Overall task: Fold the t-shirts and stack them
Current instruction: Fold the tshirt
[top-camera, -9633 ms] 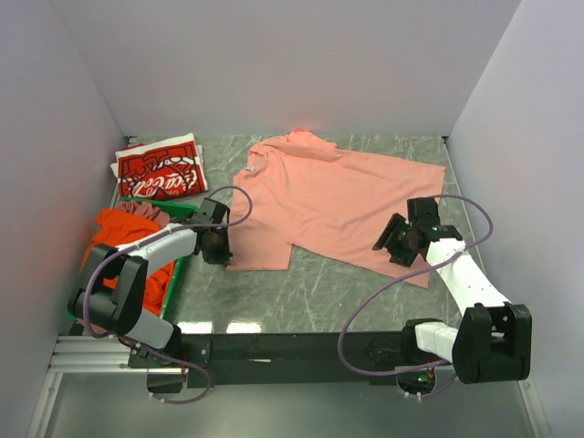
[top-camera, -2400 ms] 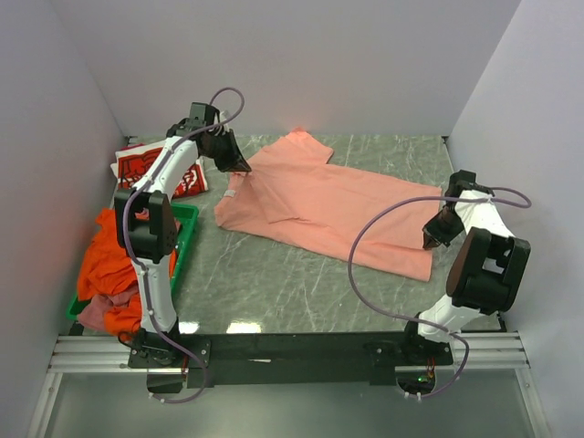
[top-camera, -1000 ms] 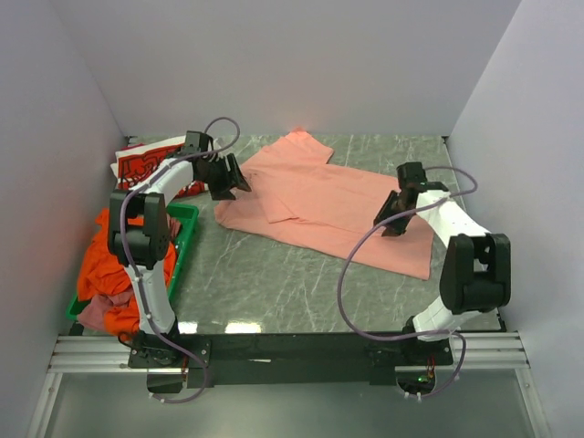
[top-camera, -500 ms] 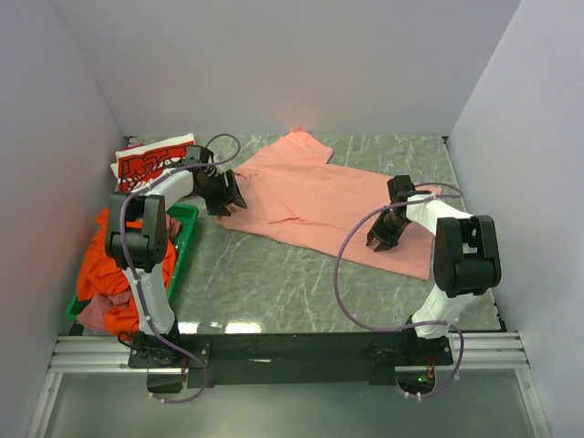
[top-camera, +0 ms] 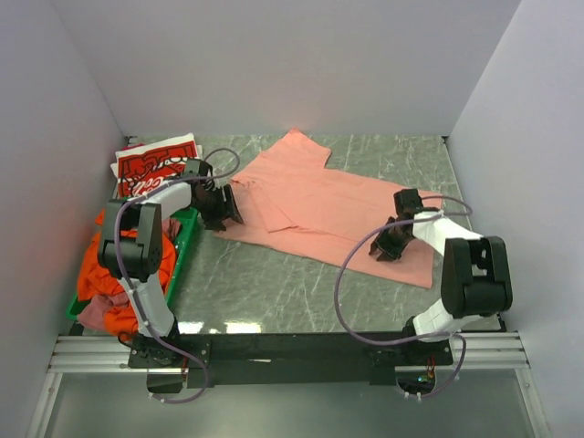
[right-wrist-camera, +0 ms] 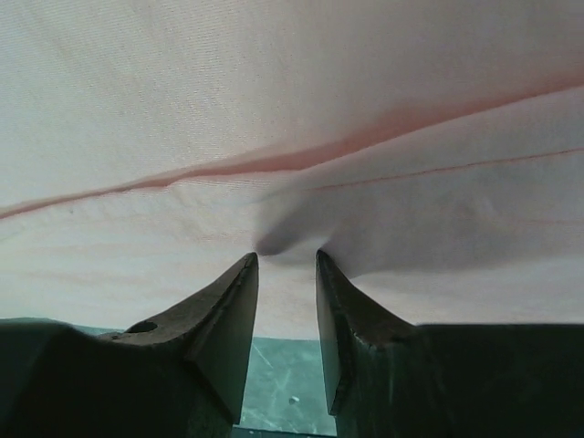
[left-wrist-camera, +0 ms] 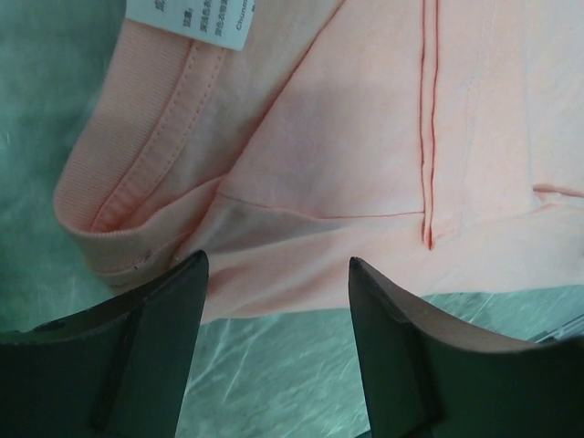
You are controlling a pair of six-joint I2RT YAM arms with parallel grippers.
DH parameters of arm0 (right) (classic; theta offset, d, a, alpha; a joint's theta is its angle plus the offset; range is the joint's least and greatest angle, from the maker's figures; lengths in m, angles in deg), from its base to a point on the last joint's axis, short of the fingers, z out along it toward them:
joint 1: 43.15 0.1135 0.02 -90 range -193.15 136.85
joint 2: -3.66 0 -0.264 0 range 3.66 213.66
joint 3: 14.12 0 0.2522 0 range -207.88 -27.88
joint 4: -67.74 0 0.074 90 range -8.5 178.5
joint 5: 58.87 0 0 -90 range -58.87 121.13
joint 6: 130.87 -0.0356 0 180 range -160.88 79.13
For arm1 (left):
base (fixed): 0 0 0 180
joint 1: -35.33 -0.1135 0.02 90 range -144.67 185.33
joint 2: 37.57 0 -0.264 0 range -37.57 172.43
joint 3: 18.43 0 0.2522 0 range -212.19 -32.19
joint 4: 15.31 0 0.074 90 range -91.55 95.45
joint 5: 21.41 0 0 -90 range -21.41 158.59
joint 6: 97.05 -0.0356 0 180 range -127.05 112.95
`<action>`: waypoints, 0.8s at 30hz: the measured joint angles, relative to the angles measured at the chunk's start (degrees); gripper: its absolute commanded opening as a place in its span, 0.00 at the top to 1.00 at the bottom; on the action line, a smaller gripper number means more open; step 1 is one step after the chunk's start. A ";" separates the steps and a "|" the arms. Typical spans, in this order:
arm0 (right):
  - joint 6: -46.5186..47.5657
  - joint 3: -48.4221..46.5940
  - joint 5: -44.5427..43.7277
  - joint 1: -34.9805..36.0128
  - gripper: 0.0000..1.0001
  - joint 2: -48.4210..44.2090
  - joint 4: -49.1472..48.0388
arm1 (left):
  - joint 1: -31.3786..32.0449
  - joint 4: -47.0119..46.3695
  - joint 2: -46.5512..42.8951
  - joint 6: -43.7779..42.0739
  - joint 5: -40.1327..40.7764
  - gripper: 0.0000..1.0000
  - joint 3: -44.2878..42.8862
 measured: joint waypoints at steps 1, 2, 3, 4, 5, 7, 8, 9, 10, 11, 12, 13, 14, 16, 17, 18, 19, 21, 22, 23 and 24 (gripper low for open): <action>-0.17 1.68 0.20 -0.22 0.60 -1.55 -0.26 | 0.07 0.15 -0.90 -0.04 0.39 0.31 1.01; -0.44 3.21 0.46 -0.39 0.60 -2.97 -0.31 | 0.15 0.31 -1.53 -0.07 0.63 0.31 1.70; -0.66 4.57 0.83 -0.57 0.60 -4.33 -0.46 | 0.24 0.61 -2.29 -0.11 1.05 0.31 2.64; -0.79 5.53 0.92 -0.63 0.60 -5.29 -0.46 | 0.37 0.87 -2.86 -0.13 1.38 0.31 3.32; -0.94 6.56 1.09 -0.70 0.60 -6.36 -0.44 | 0.50 1.01 -3.67 -0.28 1.79 0.31 4.15; -1.09 8.09 1.31 -0.70 0.60 -8.04 -0.37 | 0.63 1.68 -5.42 -0.61 2.47 0.31 5.79; -1.22 8.74 1.31 -0.70 0.60 -8.87 -0.33 | 0.79 1.95 -6.23 -0.87 2.80 0.31 6.47; -1.25 9.38 1.27 -0.70 0.60 -9.73 -0.07 | 0.92 2.34 -7.02 -1.03 3.02 0.30 7.02; -1.22 9.88 1.18 -0.70 0.59 -10.45 0.48 | 1.05 2.62 -7.80 -1.20 3.21 0.30 7.39; -1.22 10.12 0.98 -0.70 0.59 -10.99 1.27 | 1.22 3.02 -8.44 -1.42 3.43 0.30 7.48; -1.18 10.14 0.57 -0.70 0.60 -11.32 2.36 | 1.46 3.30 -9.03 -1.62 3.50 0.30 7.48; -1.11 10.14 0.13 -0.70 0.59 -11.47 3.34 | 1.86 3.54 -9.66 -1.99 3.63 0.30 7.45; -0.94 10.03 -0.24 -0.70 0.59 -11.61 4.13 | 2.38 3.80 -10.34 -2.21 4.00 0.30 7.28; -0.48 9.53 -1.70 -0.72 0.59 -11.82 6.75 | 3.50 4.61 -11.32 -2.43 4.63 0.30 6.40; -0.26 9.18 -2.34 -0.72 0.59 -11.93 8.11 | 4.26 4.94 -12.02 -2.45 5.03 0.30 5.57; 0.00 8.50 -2.99 -0.72 0.59 -12.04 9.73 | 4.94 5.14 -12.59 -2.45 5.27 0.31 4.87; 0.26 7.76 -3.48 -0.74 0.59 -12.24 10.84 | 5.86 5.31 -13.29 -2.45 5.55 0.32 3.82; 0.74 5.38 -4.20 -0.76 0.59 -12.96 13.03 | 7.43 5.46 -14.03 -2.49 6.08 0.35 1.90; 0.90 4.09 -4.57 -0.76 0.60 -13.42 13.55 | 8.44 5.46 -14.21 -2.54 6.32 0.37 0.90; 1.01 3.06 -4.70 -0.76 0.59 -13.90 13.86 | 9.60 5.40 -14.29 -2.64 6.51 0.38 -0.02; 1.03 2.03 -4.79 -0.76 0.59 -14.43 14.01 | 10.54 5.38 -14.29 -2.67 6.51 0.42 -0.48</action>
